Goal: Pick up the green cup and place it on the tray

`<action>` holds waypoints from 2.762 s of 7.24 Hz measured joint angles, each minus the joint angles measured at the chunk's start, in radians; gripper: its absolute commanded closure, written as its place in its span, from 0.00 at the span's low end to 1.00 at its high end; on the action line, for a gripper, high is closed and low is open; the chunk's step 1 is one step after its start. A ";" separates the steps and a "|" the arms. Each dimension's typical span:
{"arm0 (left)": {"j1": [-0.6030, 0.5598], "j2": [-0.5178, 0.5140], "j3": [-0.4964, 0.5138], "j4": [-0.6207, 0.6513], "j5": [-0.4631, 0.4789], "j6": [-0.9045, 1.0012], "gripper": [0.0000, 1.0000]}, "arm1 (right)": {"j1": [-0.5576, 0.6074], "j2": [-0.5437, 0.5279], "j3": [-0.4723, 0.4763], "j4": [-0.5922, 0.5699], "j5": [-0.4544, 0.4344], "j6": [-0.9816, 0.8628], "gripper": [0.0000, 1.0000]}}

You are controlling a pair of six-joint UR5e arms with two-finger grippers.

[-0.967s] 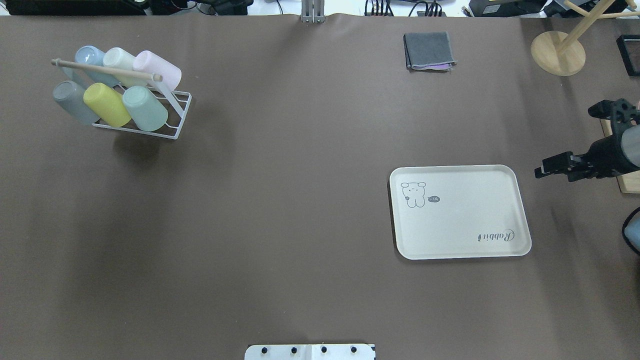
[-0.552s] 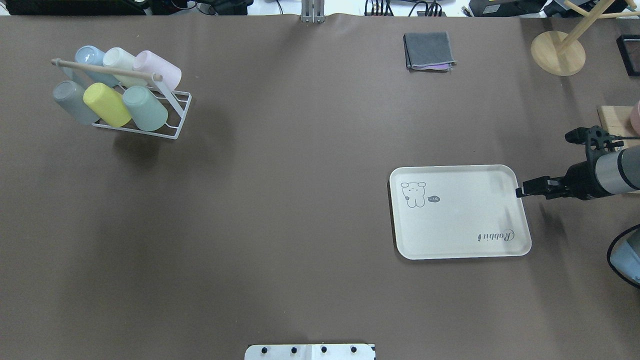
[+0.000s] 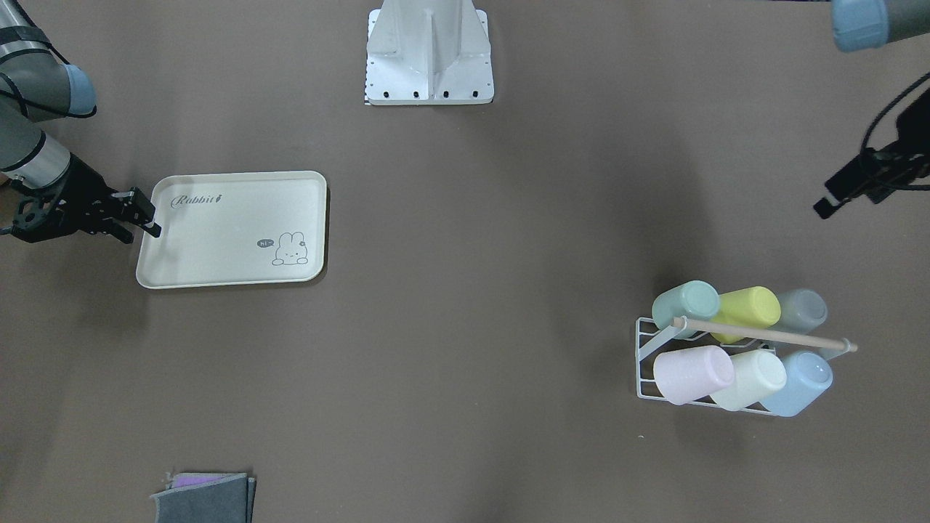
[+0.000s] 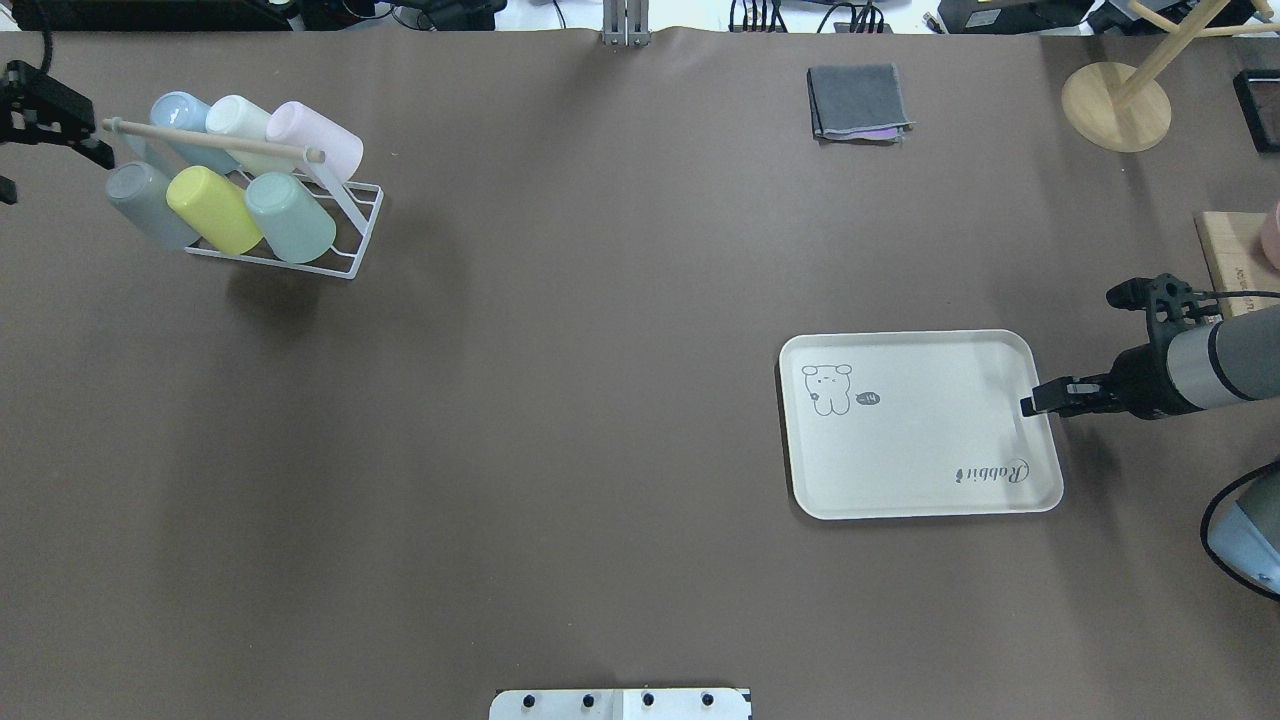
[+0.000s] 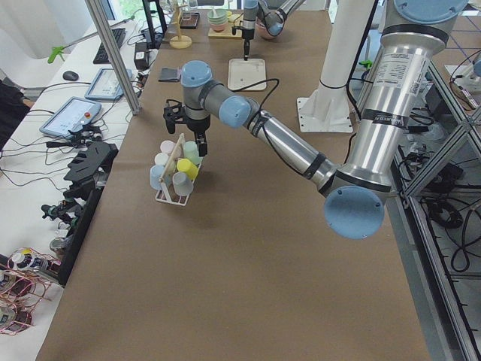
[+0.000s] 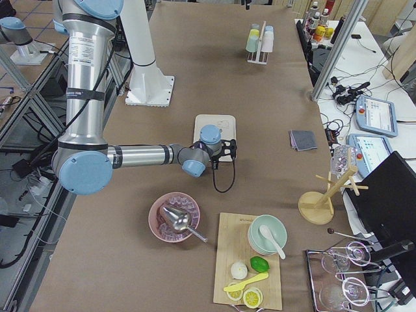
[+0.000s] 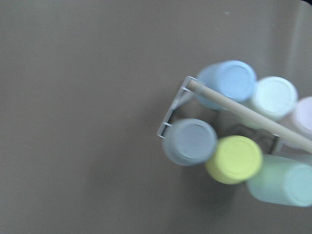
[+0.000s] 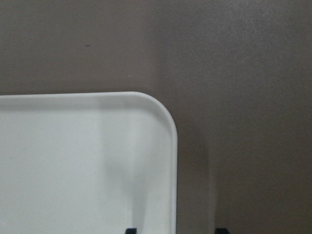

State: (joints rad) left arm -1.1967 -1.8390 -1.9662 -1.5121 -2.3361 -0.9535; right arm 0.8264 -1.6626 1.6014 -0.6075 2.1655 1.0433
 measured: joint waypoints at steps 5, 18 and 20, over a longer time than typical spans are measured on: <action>0.281 -0.107 -0.069 -0.042 0.165 0.134 0.01 | -0.001 0.003 0.001 0.000 0.005 -0.002 0.70; 0.777 0.114 -0.018 -0.158 1.506 1.940 0.01 | -0.010 0.009 0.006 -0.011 0.022 0.003 1.00; 0.802 0.114 0.007 -0.176 1.604 2.074 0.01 | -0.009 0.016 0.018 -0.019 0.046 0.009 1.00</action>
State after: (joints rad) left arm -0.3951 -1.7251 -1.9588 -1.6878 -0.7325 1.1205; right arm 0.8170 -1.6470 1.6199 -0.6262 2.2113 1.0524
